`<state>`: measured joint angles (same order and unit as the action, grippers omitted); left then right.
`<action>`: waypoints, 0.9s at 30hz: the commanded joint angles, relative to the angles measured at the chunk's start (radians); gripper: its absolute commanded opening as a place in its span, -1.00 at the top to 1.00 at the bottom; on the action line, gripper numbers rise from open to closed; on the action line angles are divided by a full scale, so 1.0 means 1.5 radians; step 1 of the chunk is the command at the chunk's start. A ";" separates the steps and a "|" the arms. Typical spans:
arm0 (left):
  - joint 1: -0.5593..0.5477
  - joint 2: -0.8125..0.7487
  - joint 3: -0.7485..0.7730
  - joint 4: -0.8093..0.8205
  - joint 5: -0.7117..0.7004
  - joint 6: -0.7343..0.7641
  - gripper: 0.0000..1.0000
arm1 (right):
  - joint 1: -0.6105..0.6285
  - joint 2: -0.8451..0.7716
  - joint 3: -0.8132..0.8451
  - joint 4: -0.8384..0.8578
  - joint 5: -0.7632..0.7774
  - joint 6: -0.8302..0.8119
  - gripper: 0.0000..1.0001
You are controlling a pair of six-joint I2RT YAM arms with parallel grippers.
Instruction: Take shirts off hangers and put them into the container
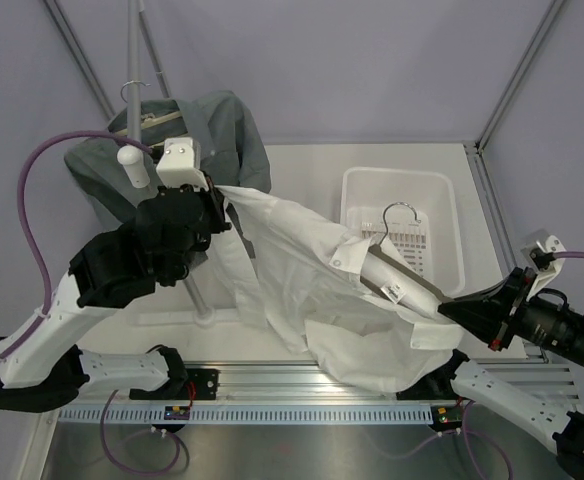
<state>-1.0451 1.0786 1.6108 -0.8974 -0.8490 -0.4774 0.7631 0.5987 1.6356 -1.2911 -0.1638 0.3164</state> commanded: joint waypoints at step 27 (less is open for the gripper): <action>0.151 0.058 0.074 -0.021 -0.045 0.095 1.00 | 0.025 -0.114 0.298 -0.145 0.234 0.039 1.00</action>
<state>-0.9779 1.2392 1.7470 -0.8192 -0.5930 -0.4145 0.7891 0.5728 2.0506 -1.4277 0.0998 0.3721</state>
